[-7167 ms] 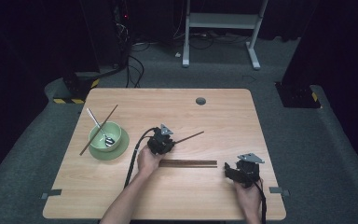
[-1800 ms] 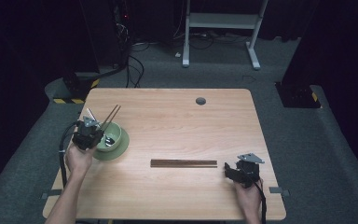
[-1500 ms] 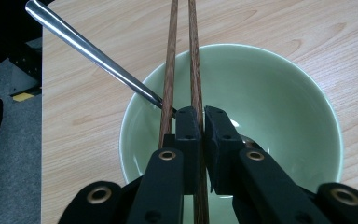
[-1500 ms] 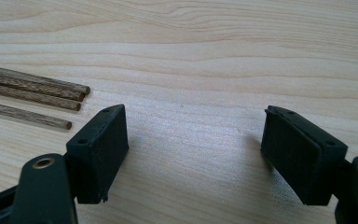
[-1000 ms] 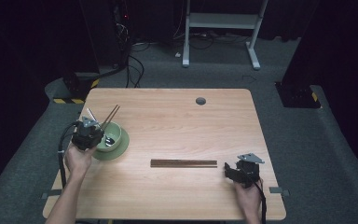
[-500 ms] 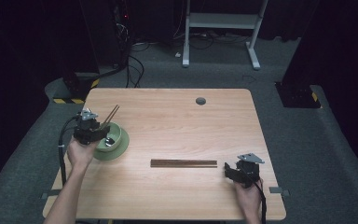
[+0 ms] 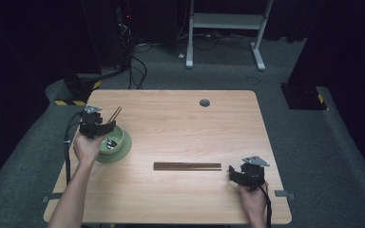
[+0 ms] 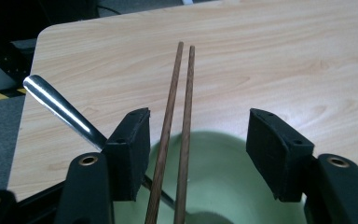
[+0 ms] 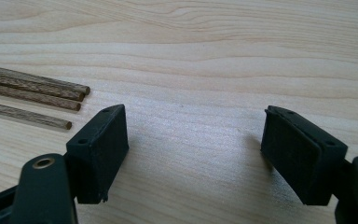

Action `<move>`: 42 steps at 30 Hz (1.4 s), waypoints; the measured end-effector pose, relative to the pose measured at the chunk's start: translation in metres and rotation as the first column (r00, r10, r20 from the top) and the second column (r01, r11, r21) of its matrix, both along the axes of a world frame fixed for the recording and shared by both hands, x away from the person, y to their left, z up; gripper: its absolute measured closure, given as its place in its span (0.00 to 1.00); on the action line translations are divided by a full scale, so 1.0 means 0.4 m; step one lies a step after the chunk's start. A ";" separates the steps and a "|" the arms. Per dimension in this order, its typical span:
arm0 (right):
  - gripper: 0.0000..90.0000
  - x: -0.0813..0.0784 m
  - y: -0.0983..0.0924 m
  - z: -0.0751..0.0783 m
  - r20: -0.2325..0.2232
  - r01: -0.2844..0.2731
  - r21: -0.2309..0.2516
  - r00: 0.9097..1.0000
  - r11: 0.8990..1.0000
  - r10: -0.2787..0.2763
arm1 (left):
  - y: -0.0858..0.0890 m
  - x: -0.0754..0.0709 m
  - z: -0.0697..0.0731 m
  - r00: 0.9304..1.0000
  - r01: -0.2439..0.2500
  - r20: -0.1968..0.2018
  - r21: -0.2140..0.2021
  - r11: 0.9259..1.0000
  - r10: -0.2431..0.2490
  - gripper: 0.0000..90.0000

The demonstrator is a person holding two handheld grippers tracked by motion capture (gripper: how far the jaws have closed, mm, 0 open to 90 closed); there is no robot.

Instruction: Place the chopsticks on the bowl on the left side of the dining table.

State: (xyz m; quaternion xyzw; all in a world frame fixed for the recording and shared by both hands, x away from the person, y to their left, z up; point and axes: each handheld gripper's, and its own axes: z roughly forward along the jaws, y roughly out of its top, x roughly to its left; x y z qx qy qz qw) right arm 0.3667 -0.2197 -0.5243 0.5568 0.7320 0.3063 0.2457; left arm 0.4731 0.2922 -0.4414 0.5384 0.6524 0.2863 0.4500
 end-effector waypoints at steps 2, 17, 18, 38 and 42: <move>0.25 0.000 0.000 0.000 0.000 0.000 0.000 1.000 1.000 0.000 | 0.006 0.010 -0.005 1.000 -0.019 -0.008 -0.021 1.000 0.019 0.44; 0.25 0.000 0.000 0.000 0.000 0.000 0.000 1.000 1.000 0.000 | 0.013 0.047 -0.036 0.997 -0.071 -0.038 -0.054 0.996 0.069 0.42; 0.25 0.000 0.000 0.000 0.000 0.000 0.000 1.000 1.000 0.000 | 0.014 0.047 -0.038 0.997 -0.067 -0.040 -0.052 0.996 0.065 0.42; 0.26 -0.002 0.001 0.000 0.001 0.000 0.000 1.000 1.000 0.000 | 0.001 0.052 -0.052 0.998 -0.031 -0.055 -0.060 0.998 0.027 0.42; 0.26 -0.002 0.001 0.000 0.001 0.000 0.000 1.000 1.000 0.000 | -0.003 0.049 -0.050 0.999 -0.014 -0.049 -0.060 0.998 0.011 0.43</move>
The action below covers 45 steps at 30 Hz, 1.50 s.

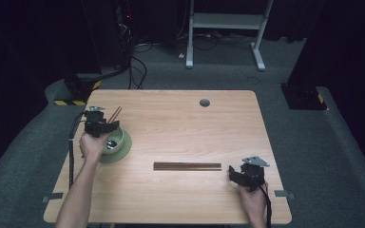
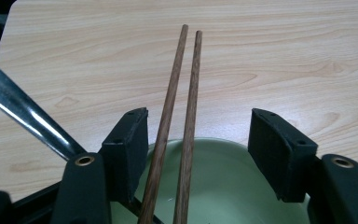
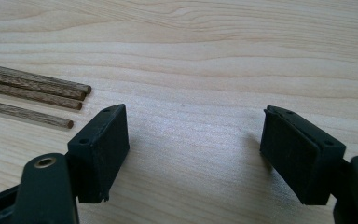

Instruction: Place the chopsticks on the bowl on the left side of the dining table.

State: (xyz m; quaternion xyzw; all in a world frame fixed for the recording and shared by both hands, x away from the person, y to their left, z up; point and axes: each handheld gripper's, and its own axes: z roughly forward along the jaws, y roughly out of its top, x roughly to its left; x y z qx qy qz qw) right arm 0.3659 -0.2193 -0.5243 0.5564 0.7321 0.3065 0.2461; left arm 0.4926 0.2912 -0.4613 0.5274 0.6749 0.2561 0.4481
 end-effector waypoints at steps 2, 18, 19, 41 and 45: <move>0.26 0.000 0.000 0.000 0.000 0.001 0.001 1.000 1.000 -0.001 | -0.002 -0.001 0.001 1.000 0.007 0.001 0.003 1.000 -0.007 0.43; 0.26 0.000 0.000 0.000 -0.001 0.001 0.001 1.000 1.000 -0.001 | -0.020 -0.007 -0.003 0.999 0.042 -0.009 0.021 0.999 -0.042 0.44; 0.26 0.000 0.000 0.000 0.000 0.001 0.001 1.000 1.000 -0.001 | -0.022 -0.007 -0.003 0.999 0.043 -0.010 0.024 0.999 -0.043 0.44; 0.26 0.000 0.000 0.000 0.000 0.001 0.001 1.000 1.000 -0.001 | -0.062 -0.025 -0.008 0.992 0.121 -0.035 0.031 0.992 -0.120 0.44; 0.26 0.000 0.000 0.000 0.000 0.000 0.001 1.000 1.000 0.000 | -0.066 -0.031 -0.007 0.988 0.146 -0.044 0.041 0.988 -0.145 0.45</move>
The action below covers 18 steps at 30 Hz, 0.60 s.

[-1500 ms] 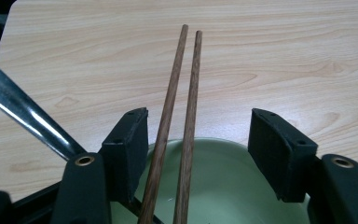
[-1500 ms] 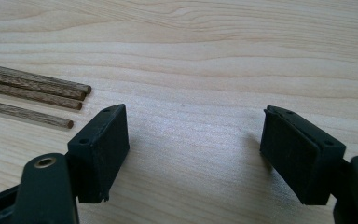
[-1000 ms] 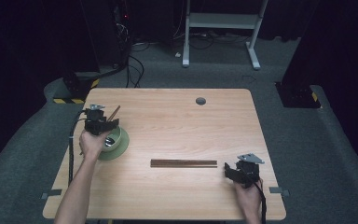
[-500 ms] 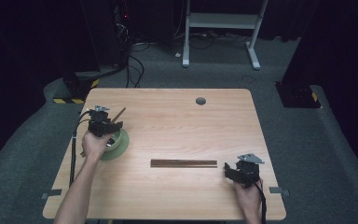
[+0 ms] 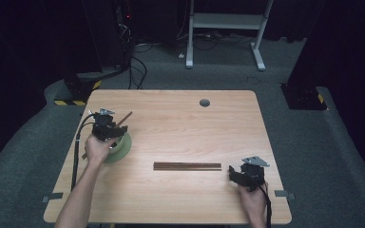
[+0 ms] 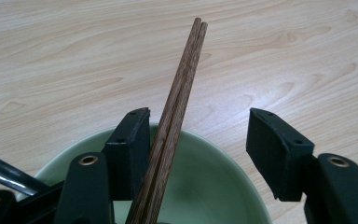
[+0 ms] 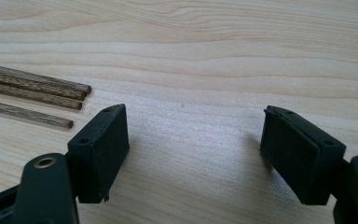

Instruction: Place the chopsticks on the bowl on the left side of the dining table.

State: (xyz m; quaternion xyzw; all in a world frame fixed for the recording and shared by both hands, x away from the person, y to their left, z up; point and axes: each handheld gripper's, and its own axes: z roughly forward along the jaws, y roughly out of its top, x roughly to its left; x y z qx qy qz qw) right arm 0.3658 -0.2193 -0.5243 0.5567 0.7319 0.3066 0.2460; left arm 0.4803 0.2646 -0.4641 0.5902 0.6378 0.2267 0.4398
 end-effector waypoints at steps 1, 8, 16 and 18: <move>0.26 0.000 0.000 0.000 0.000 -0.001 0.000 1.000 1.000 0.001 | -0.001 -0.001 -0.001 1.000 0.004 0.000 0.001 1.000 -0.004 0.45; 0.26 0.000 0.000 0.000 0.000 0.000 0.000 1.000 1.000 0.000 | -0.003 -0.009 0.002 1.000 0.026 -0.010 0.006 1.000 -0.026 0.46; 0.26 0.000 0.000 0.000 0.000 0.000 0.000 1.000 1.000 0.000 | -0.010 -0.019 -0.001 0.999 0.048 -0.013 0.000 0.999 -0.048 0.47; 0.26 0.000 0.000 0.000 0.000 0.000 0.000 1.000 1.000 0.000 | -0.010 -0.023 -0.006 0.999 0.046 -0.012 -0.010 0.999 -0.046 0.47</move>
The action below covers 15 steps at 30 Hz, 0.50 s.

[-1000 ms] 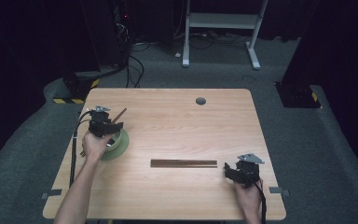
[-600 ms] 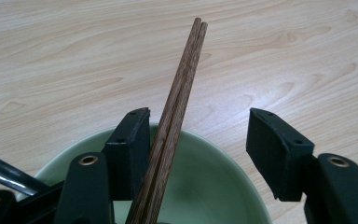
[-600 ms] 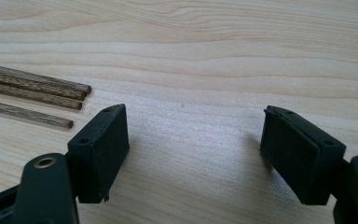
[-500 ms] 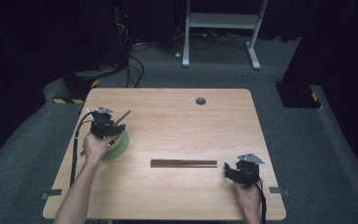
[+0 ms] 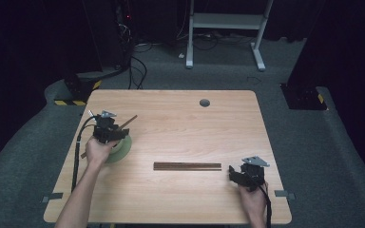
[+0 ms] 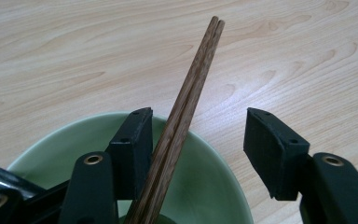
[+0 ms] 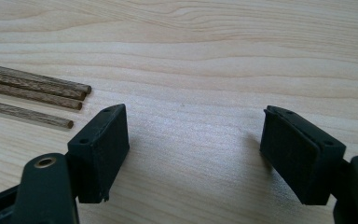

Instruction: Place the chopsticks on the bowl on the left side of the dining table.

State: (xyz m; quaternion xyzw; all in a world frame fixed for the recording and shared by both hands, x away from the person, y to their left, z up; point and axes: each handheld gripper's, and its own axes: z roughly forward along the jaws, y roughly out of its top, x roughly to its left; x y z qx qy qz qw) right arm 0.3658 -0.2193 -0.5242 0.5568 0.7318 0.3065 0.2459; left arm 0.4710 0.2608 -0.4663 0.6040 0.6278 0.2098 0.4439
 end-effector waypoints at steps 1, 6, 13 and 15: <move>0.26 0.000 0.000 0.000 0.000 0.000 0.000 1.000 1.000 0.000 | 0.002 -0.003 -0.001 1.000 0.005 -0.004 0.009 1.000 -0.005 0.47; 0.26 0.000 0.000 0.000 0.000 0.000 0.000 1.000 1.000 0.000 | 0.003 -0.013 -0.002 1.000 0.006 0.008 -0.007 1.000 -0.006 0.48; 0.26 0.000 0.000 0.000 0.000 -0.001 0.000 1.000 1.000 0.001 | -0.006 -0.028 0.002 0.999 0.048 -0.001 0.017 0.999 -0.048 0.48; 0.26 0.000 0.000 0.000 0.000 0.000 -0.001 1.000 1.000 0.000 | -0.010 -0.029 0.002 0.999 0.049 -0.001 0.015 0.999 -0.049 0.48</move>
